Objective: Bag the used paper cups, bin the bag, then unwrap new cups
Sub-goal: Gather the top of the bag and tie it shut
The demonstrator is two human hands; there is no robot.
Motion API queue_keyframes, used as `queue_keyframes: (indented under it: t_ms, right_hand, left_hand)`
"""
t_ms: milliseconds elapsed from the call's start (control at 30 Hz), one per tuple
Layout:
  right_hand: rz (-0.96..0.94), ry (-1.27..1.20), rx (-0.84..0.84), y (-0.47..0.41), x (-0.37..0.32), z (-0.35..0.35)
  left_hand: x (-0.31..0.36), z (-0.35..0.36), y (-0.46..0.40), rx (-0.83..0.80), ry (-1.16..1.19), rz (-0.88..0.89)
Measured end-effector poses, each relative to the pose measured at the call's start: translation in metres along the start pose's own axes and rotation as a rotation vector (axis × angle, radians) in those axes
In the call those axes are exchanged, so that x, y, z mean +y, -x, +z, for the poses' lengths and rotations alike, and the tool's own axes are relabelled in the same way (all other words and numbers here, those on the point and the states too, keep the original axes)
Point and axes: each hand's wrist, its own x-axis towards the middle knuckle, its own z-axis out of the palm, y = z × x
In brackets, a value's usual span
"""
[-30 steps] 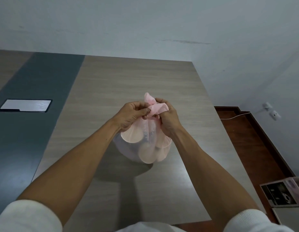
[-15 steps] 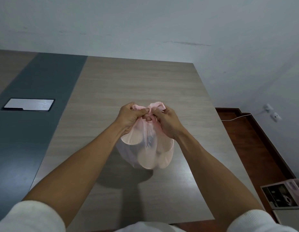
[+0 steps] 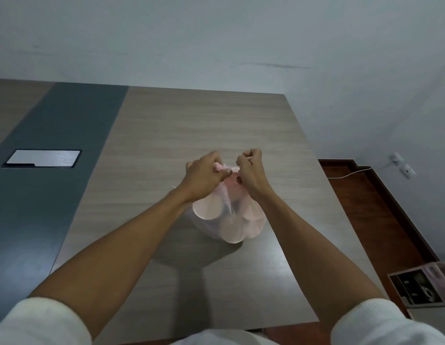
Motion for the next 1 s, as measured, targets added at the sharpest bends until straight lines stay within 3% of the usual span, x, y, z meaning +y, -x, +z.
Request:
queue_keyframes:
  t_ms: [133, 300, 433, 600, 767, 1000]
  right_hand:
    - [-0.159, 0.121, 0.024, 0.012, 0.005, -0.001]
    - [-0.197, 0.202, 0.013, 0.018, 0.025, -0.004]
    - [-0.151, 0.230, -0.139, 0.025, 0.027, -0.003]
    - [-0.247, 0.293, -0.165, 0.018, 0.021, 0.002]
    - [-0.167, 0.242, -0.155, 0.024, 0.005, 0.002]
    - [0.147, 0.468, 0.065, 0.009, 0.030, -0.009]
  left_hand:
    - [-0.003, -0.003, -0.005, -0.108, 0.427, -0.170]
    - [-0.015, -0.003, -0.001, -0.025, 0.545, -0.248]
    - [-0.024, -0.006, 0.002, 0.006, 0.638, -0.308]
    - [-0.021, -0.011, 0.005, 0.001, 0.621, -0.315]
    - [-0.028, -0.017, 0.011, -0.061, 0.662, -0.366]
    - [-0.076, -0.029, 0.007, 0.126, 0.253, -0.529]
